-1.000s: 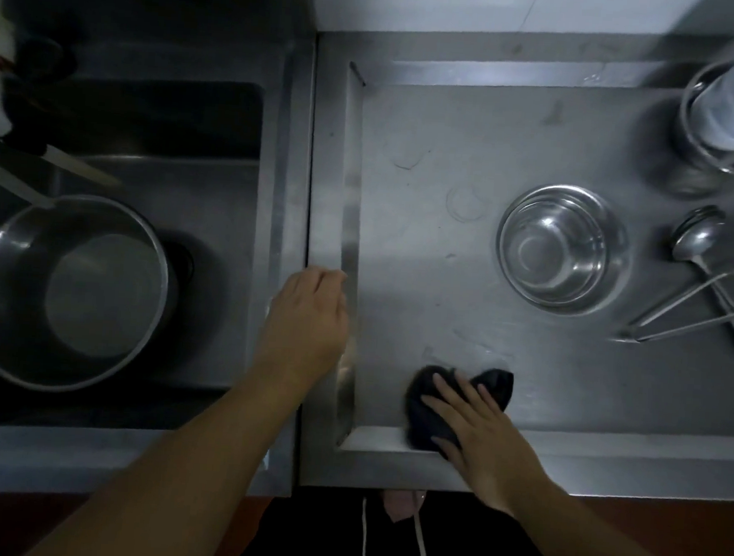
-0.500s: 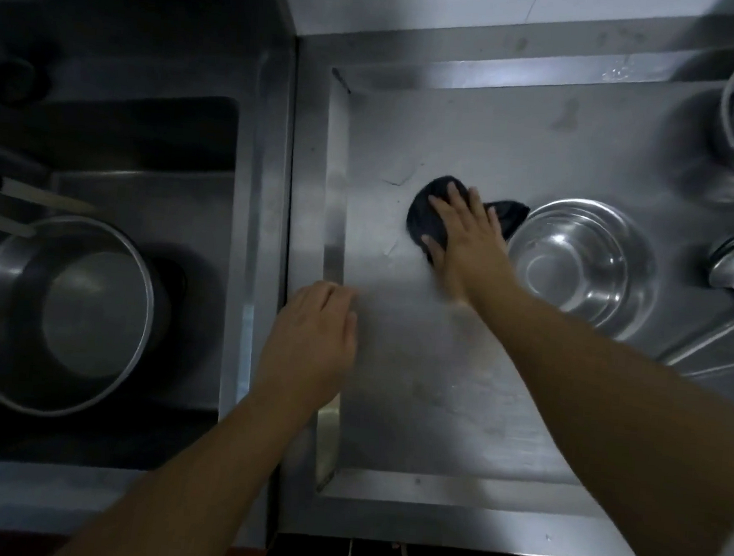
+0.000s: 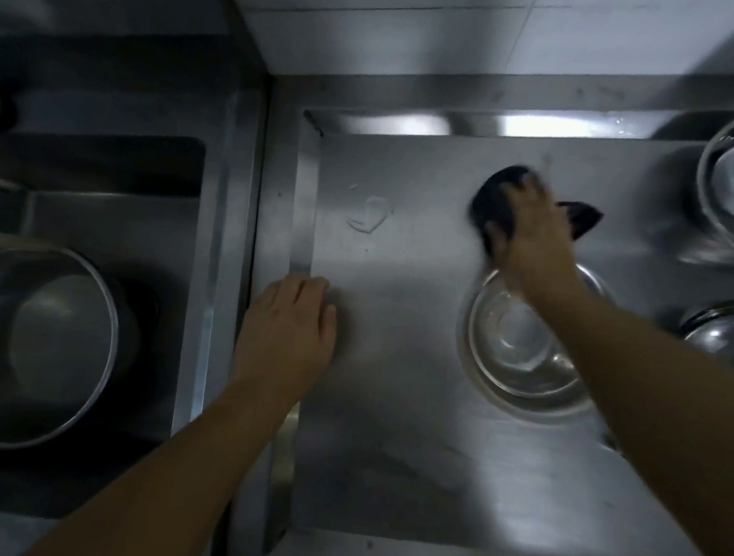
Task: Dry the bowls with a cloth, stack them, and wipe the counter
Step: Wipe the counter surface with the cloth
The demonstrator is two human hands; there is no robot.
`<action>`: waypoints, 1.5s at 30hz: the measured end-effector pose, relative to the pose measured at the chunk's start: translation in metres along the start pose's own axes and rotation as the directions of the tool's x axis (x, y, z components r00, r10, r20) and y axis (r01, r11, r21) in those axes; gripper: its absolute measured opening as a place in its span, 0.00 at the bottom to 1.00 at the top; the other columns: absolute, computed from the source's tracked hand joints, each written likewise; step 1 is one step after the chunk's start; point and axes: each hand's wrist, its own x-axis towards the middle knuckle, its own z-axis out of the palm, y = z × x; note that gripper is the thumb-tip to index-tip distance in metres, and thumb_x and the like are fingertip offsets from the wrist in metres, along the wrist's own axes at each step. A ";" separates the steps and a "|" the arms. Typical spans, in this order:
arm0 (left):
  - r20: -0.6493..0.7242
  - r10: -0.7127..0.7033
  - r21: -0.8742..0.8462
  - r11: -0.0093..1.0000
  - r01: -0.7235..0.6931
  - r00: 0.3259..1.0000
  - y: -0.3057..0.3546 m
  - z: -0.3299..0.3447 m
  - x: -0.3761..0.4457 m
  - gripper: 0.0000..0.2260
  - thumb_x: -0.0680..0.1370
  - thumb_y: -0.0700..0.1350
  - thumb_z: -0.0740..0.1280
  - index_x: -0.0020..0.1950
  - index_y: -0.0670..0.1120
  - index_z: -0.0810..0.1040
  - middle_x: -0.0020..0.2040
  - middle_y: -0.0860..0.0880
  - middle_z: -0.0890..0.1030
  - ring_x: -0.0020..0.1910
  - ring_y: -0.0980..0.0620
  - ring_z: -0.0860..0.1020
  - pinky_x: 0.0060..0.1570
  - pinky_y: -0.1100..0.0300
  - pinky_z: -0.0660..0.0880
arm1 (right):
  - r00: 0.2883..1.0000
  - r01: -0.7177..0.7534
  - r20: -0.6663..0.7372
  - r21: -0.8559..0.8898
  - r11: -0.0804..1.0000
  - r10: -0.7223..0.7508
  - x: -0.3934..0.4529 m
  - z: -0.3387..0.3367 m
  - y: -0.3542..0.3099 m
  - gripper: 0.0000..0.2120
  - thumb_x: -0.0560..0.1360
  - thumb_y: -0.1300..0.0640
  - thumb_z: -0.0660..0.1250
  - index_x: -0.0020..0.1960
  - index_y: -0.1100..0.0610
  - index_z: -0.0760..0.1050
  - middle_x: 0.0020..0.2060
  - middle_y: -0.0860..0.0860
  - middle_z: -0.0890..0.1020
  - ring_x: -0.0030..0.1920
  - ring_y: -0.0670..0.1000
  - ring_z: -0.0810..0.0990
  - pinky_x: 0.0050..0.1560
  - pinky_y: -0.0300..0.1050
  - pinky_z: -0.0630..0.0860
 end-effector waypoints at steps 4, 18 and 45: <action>0.007 -0.026 -0.017 1.000 0.026 1.000 0.005 0.011 0.004 0.15 0.84 0.46 0.66 0.69 0.43 0.78 0.62 0.43 0.80 0.61 0.42 0.78 0.60 0.45 0.77 | 0.830 -0.531 -0.117 0.136 0.836 0.546 0.071 -0.006 -0.011 0.32 0.85 0.42 0.55 0.86 0.51 0.53 0.86 0.53 0.50 0.85 0.60 0.47 0.83 0.61 0.45; -0.124 -0.105 -0.011 0.995 0.104 0.987 -0.011 -0.008 0.023 0.18 0.83 0.47 0.54 0.66 0.43 0.78 0.61 0.43 0.81 0.58 0.43 0.78 0.57 0.45 0.78 | 0.243 0.916 0.469 0.178 0.360 -0.849 -0.069 0.084 -0.116 0.32 0.83 0.41 0.58 0.84 0.47 0.59 0.85 0.50 0.58 0.85 0.57 0.51 0.84 0.57 0.43; -0.144 -0.229 -0.087 0.972 0.218 0.963 -0.017 -0.023 -0.021 0.13 0.84 0.42 0.62 0.66 0.44 0.79 0.62 0.46 0.80 0.60 0.46 0.77 0.61 0.47 0.76 | 0.130 0.939 0.493 0.218 0.267 -0.860 -0.065 0.095 -0.145 0.33 0.78 0.39 0.52 0.83 0.43 0.61 0.85 0.47 0.55 0.85 0.56 0.45 0.82 0.58 0.33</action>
